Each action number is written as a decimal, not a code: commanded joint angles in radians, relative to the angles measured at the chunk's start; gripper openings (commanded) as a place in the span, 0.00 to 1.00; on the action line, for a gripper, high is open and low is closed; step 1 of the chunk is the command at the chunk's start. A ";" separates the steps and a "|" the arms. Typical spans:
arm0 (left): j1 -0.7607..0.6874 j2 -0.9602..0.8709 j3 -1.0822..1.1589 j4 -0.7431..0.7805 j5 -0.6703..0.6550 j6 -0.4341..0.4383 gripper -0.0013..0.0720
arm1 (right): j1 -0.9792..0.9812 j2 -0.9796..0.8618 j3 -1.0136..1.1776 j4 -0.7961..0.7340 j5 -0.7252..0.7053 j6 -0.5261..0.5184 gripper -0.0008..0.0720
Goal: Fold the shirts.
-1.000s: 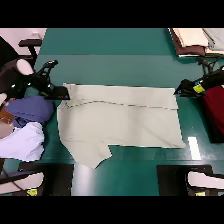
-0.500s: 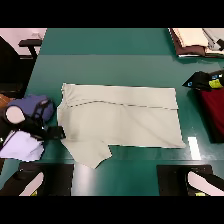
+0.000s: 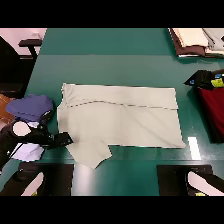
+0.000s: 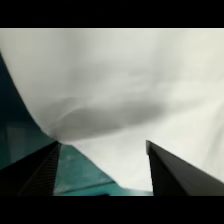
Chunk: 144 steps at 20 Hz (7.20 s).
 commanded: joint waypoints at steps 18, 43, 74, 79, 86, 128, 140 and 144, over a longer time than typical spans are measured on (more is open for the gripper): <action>0.000 0.042 0.166 -0.113 -0.029 0.097 0.05 | -0.408 0.133 -0.563 -0.185 0.166 -0.029 0.86; 0.000 -0.108 0.487 -0.030 0.012 0.152 0.05 | -0.117 0.101 -0.361 -0.104 0.080 -0.021 0.03; -0.171 -0.808 0.989 -0.141 0.264 0.216 0.05 | -0.200 -0.546 -0.140 0.273 -0.110 -0.175 0.75; -0.307 -0.894 0.999 -0.216 0.366 0.216 0.05 | -0.134 -0.542 -0.029 0.284 -0.122 -0.182 0.03; -0.477 -1.116 1.219 -0.235 0.351 0.214 0.05 | -0.029 -0.382 0.257 0.375 0.006 -0.151 0.03; 0.098 -0.673 1.537 -0.008 -0.080 0.195 0.05 | 0.327 -0.665 0.192 0.349 -0.153 -0.058 0.88; 0.095 -0.687 1.537 -0.104 -0.080 0.231 0.05 | 0.519 -0.959 0.474 0.464 -0.238 -0.059 0.03; -0.003 -0.687 1.537 -0.077 -0.080 0.241 0.05 | 0.461 -0.913 0.542 0.461 -0.243 -0.059 0.03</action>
